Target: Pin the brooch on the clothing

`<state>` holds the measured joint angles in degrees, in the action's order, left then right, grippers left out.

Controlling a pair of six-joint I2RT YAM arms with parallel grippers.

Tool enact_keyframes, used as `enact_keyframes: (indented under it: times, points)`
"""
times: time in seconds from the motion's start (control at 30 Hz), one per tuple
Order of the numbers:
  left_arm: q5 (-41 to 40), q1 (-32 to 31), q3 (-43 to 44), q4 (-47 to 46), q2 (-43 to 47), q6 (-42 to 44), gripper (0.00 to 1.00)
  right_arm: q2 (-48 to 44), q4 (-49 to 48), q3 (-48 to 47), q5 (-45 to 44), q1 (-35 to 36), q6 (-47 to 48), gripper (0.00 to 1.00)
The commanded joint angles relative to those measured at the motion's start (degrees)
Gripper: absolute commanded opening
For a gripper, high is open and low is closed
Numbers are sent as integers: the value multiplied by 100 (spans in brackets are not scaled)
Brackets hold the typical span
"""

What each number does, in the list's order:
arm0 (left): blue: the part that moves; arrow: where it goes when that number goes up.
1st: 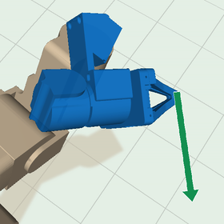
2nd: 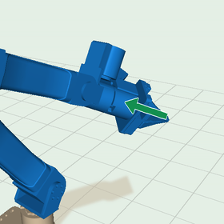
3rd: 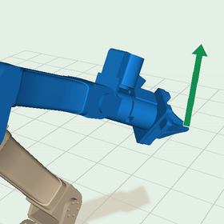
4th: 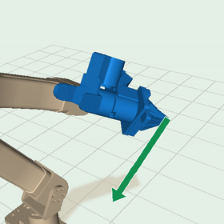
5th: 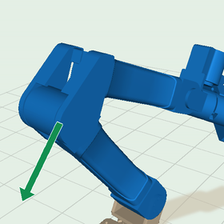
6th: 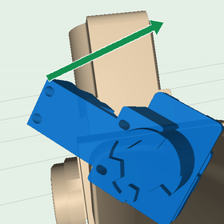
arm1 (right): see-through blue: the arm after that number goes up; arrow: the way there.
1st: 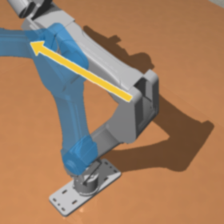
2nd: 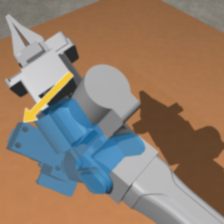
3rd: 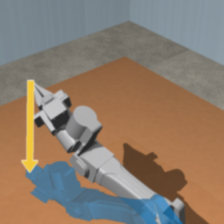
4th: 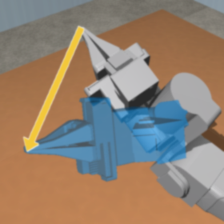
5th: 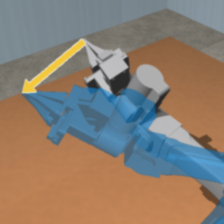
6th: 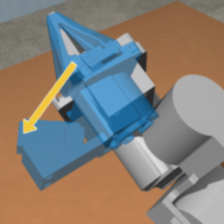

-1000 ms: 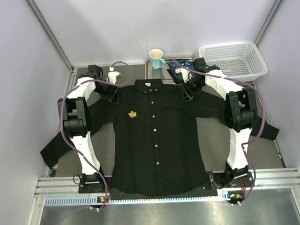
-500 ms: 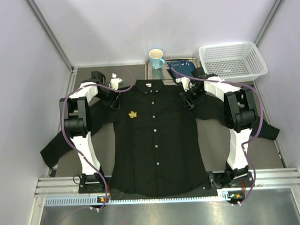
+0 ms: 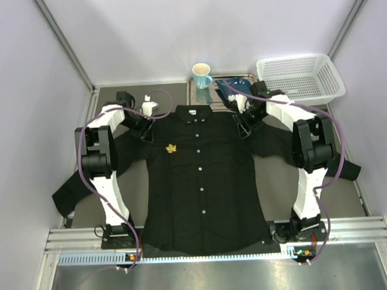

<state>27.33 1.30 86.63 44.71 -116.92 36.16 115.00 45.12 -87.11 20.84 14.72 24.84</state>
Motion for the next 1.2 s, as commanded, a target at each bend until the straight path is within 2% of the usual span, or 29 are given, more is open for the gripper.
enact_keyframes:
  times: [0.0,0.27,0.47,0.8,0.9,1.03,1.1,1.17]
  points:
    - [387,37,923,91,-120,-205,51,57,-82,-1149,210,-303,-295,44]
    - [536,90,1646,-665,-611,-830,53,751,-249,-2090,-352,-409,-419,44]
    - [519,90,1954,-858,-989,-1006,55,1129,-267,-2205,-660,-417,-287,45]
    - [607,99,2130,-894,-1254,-1173,56,1446,-496,-2275,-581,-409,-269,51]
    - [589,98,2139,-911,-1263,-1182,56,1499,-513,-2275,-423,-409,-295,49]
    - [580,98,2139,-990,-1298,-1217,56,1569,-513,-2258,-256,-417,-331,35]
    - [563,98,2174,-1017,-1350,-1260,56,1569,-505,-2240,-177,-417,-331,34]
    - [563,107,2235,-1008,-1412,-1296,56,1569,-505,-2231,-194,-409,-313,24]
